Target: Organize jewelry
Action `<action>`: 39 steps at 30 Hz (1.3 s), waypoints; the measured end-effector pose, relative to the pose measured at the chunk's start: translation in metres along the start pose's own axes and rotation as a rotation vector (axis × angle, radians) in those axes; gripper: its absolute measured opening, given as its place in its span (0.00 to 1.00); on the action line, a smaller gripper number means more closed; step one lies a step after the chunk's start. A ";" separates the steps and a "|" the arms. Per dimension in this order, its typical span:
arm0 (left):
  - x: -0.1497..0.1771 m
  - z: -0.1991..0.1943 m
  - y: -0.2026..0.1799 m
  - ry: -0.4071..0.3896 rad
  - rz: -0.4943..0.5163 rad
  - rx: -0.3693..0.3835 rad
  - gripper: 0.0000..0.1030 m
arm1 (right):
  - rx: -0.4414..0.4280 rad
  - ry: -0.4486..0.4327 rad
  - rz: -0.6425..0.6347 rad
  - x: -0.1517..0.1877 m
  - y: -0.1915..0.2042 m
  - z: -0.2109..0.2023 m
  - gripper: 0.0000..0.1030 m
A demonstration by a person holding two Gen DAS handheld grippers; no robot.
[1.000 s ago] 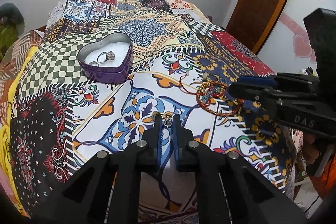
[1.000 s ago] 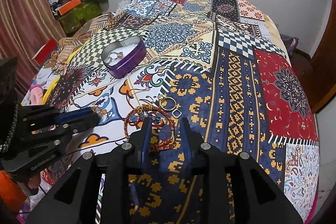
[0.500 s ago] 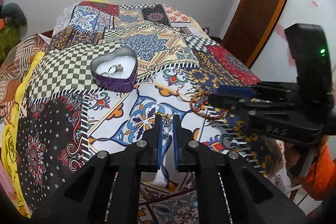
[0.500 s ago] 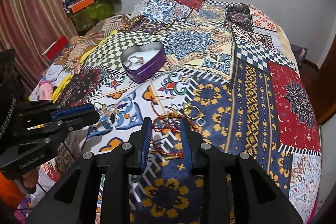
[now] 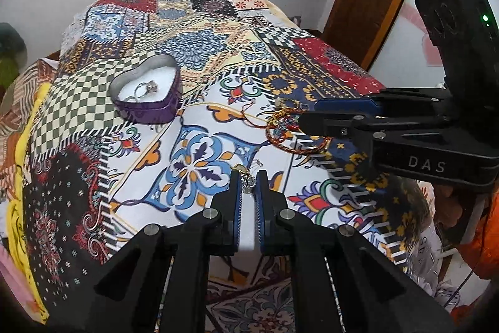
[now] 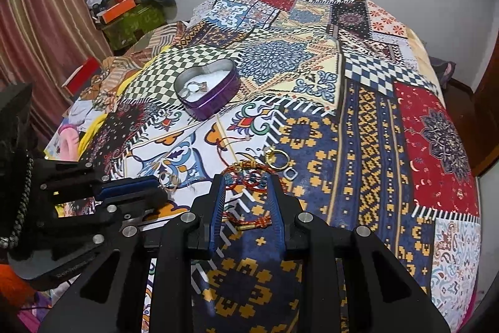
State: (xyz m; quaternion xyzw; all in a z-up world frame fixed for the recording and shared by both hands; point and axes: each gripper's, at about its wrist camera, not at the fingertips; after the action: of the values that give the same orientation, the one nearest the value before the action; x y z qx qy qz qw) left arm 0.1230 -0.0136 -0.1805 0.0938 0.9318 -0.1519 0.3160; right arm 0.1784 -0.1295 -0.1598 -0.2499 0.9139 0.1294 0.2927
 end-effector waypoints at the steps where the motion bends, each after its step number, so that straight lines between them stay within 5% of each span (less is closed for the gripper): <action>1: 0.002 0.001 0.001 0.008 0.001 -0.008 0.07 | -0.005 0.002 -0.004 -0.001 0.001 0.001 0.24; 10: 0.011 0.003 0.007 0.005 -0.022 -0.005 0.07 | -0.107 0.059 -0.095 -0.013 0.031 0.018 0.24; 14: 0.016 -0.002 0.004 -0.012 0.004 -0.060 0.07 | -0.103 0.081 -0.128 -0.015 0.040 0.028 0.24; 16: 0.019 -0.006 0.006 -0.015 0.006 -0.077 0.12 | -0.111 0.090 -0.131 -0.014 0.043 0.032 0.24; 18: 0.021 -0.009 0.010 -0.021 0.000 -0.090 0.33 | -0.128 0.100 -0.124 -0.014 0.042 0.032 0.24; 20: 0.024 -0.014 0.018 -0.033 -0.021 -0.102 0.38 | -0.141 0.105 -0.118 -0.014 0.043 0.033 0.24; 29: 0.036 -0.024 0.047 -0.046 -0.135 -0.096 0.38 | -0.148 0.107 -0.200 -0.015 0.063 0.040 0.24; 32: 0.037 -0.024 0.048 -0.046 -0.136 -0.104 0.38 | -0.135 0.124 -0.228 -0.013 0.067 0.047 0.10; 39: 0.033 -0.023 0.044 -0.052 -0.121 -0.093 0.38 | -0.132 0.103 -0.216 -0.011 0.062 0.040 0.07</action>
State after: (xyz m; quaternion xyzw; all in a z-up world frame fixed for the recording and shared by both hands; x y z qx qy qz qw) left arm 0.0962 0.0377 -0.1935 0.0185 0.9333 -0.1298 0.3342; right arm 0.1721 -0.0572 -0.1792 -0.3718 0.8849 0.1440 0.2407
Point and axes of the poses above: each gripper's, at about its wrist camera, not at the fingertips, and z roughly the way its jaws point, y to its left, x to its underside, and after that the axes turned 5 degrees about x, right-handed
